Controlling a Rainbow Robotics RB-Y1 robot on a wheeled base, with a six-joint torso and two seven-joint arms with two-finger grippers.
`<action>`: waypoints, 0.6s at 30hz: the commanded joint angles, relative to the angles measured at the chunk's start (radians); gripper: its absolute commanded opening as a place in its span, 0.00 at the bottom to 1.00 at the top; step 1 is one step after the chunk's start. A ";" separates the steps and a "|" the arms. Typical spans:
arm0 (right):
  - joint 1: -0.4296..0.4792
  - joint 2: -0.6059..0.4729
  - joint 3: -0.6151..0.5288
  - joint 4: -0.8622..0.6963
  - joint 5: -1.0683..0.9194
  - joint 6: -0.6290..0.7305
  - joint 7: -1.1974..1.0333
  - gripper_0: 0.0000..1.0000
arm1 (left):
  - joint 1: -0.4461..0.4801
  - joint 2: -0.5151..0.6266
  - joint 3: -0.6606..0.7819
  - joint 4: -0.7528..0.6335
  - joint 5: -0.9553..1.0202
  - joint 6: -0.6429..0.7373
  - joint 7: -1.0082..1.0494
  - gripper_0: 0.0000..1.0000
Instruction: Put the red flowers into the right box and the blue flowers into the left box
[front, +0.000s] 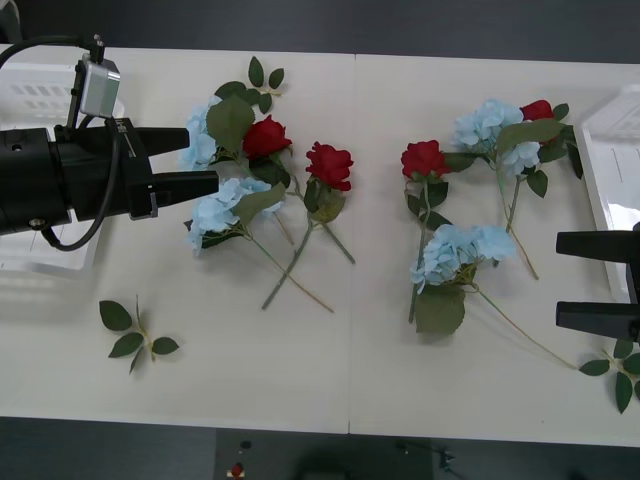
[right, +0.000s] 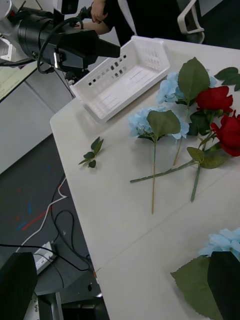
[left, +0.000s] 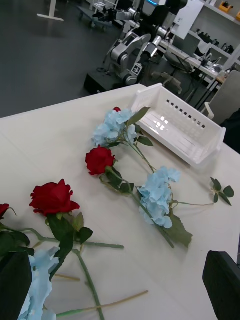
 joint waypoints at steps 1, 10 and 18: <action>0.026 -0.032 -0.006 -0.007 -0.014 -0.006 0.013 1.00 | 0.071 -0.031 -0.017 0.012 0.018 0.011 -0.029 1.00; 0.145 -0.164 -0.082 -0.014 -0.185 -0.112 0.013 1.00 | 0.029 0.004 0.017 0.077 0.091 0.035 -0.017 1.00; 0.164 -0.164 -0.062 -0.001 -0.132 -0.304 -0.098 1.00 | -0.196 0.034 -0.047 0.336 0.095 0.118 0.146 1.00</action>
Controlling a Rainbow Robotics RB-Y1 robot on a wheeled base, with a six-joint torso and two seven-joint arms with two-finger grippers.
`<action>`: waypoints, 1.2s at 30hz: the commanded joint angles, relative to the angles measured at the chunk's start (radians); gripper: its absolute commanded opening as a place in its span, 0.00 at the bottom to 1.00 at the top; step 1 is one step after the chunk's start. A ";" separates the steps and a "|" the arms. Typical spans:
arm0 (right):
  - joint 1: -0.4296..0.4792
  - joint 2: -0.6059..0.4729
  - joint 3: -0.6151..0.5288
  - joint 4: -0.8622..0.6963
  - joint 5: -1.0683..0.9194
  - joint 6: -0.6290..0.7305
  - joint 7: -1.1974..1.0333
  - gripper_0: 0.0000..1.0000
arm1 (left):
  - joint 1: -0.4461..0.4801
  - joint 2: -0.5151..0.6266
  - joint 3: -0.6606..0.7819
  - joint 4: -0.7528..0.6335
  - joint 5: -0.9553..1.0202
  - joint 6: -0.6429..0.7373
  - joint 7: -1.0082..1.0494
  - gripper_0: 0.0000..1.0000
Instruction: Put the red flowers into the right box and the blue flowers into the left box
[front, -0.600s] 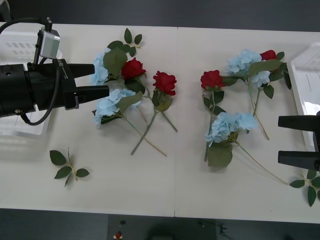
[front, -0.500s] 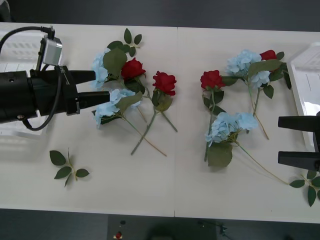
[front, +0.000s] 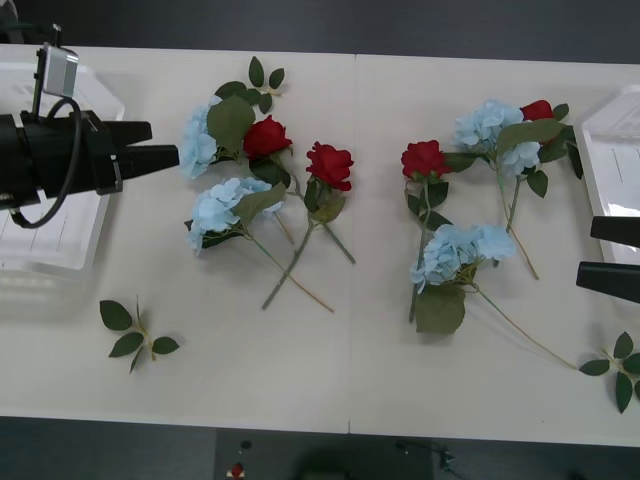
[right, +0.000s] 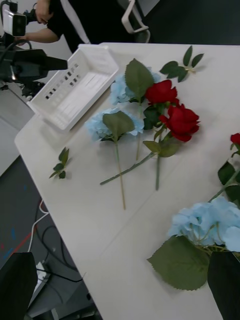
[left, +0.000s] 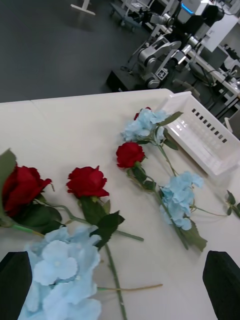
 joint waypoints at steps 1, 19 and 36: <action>-0.020 -0.002 0.020 -0.002 0.067 -0.099 -0.124 1.00 | -0.163 0.024 -0.069 0.137 -0.015 0.039 0.144 1.00; -0.824 0.078 0.529 0.446 0.693 0.078 -1.210 1.00 | -0.578 -0.203 -0.380 0.592 -0.292 0.039 0.693 1.00; -1.410 0.348 0.899 1.003 1.305 0.237 -1.640 1.00 | -0.591 -0.249 -0.377 0.560 -0.585 0.108 1.421 1.00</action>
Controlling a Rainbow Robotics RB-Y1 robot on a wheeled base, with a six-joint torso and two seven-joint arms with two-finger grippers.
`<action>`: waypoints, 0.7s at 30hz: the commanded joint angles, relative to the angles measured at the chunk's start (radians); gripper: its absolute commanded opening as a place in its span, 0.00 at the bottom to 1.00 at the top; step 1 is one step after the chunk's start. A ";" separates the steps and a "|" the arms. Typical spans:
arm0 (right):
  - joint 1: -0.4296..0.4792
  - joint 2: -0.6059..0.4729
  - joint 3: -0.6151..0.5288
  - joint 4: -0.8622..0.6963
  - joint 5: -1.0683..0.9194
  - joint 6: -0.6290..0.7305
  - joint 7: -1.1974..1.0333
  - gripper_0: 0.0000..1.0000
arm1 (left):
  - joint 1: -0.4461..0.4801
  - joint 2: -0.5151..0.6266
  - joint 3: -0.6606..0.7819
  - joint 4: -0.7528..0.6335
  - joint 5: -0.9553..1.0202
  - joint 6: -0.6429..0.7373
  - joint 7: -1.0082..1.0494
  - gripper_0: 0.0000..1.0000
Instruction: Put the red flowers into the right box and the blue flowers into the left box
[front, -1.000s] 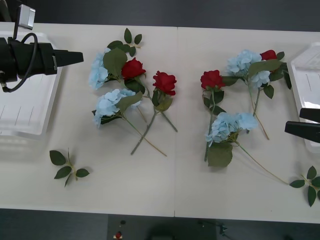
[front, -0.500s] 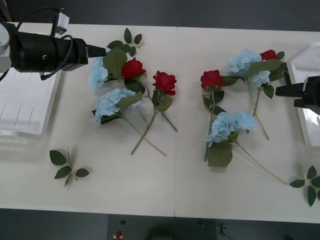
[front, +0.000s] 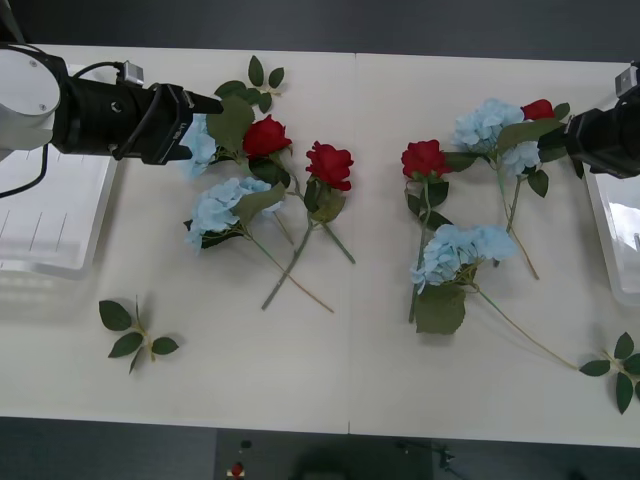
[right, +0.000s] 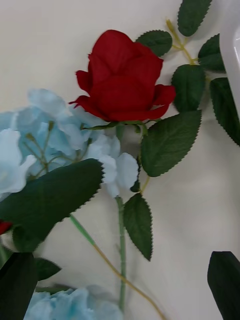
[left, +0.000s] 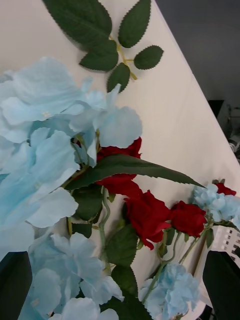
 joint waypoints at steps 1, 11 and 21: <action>-0.070 0.029 0.066 0.062 0.093 0.003 -0.160 1.00 | -0.046 0.015 0.024 -0.029 -0.135 0.124 0.156 1.00; -0.176 0.180 0.138 0.237 0.269 -0.006 -0.278 1.00 | -0.068 -0.077 0.285 -0.129 -0.539 0.559 0.467 1.00; -0.222 0.313 0.138 0.386 0.410 -0.087 -0.291 1.00 | -0.106 -0.267 0.305 -0.166 -0.944 0.625 0.764 1.00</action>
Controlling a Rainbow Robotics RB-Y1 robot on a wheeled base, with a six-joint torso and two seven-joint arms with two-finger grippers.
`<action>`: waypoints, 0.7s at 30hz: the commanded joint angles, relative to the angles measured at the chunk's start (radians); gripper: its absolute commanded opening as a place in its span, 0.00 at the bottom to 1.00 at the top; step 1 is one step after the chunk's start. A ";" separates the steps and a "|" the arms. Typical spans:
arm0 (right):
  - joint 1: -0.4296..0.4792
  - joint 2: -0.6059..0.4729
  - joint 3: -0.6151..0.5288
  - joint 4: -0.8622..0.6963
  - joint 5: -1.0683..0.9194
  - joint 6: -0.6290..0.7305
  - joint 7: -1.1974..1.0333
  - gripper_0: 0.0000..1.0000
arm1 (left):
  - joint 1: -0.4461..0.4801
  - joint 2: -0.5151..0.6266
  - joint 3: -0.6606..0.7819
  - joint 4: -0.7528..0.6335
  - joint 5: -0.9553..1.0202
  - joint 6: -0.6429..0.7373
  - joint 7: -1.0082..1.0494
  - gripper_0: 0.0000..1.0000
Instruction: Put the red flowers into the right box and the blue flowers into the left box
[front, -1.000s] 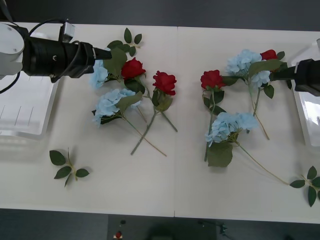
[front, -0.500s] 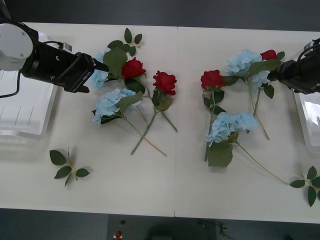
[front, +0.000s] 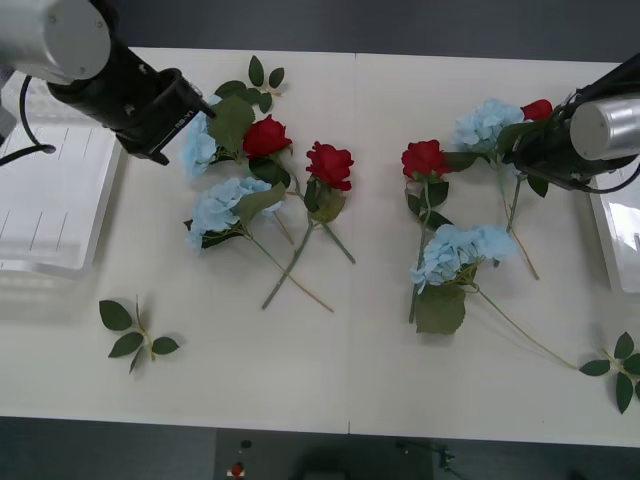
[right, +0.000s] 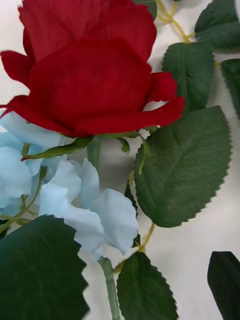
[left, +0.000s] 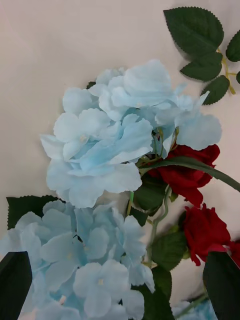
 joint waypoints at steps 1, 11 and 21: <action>-0.051 0.036 -0.013 0.054 0.064 -0.016 -0.075 1.00 | -0.049 -0.085 -0.004 -0.021 -0.153 0.005 0.137 1.00; -0.087 0.112 -0.013 0.171 0.178 -0.020 -0.090 1.00 | -0.050 -0.248 -0.090 0.029 -0.558 -0.004 0.259 1.00; -0.087 0.141 -0.013 0.194 0.214 -0.025 -0.102 0.08 | -0.050 -0.323 -0.093 0.209 -0.638 -0.163 0.253 1.00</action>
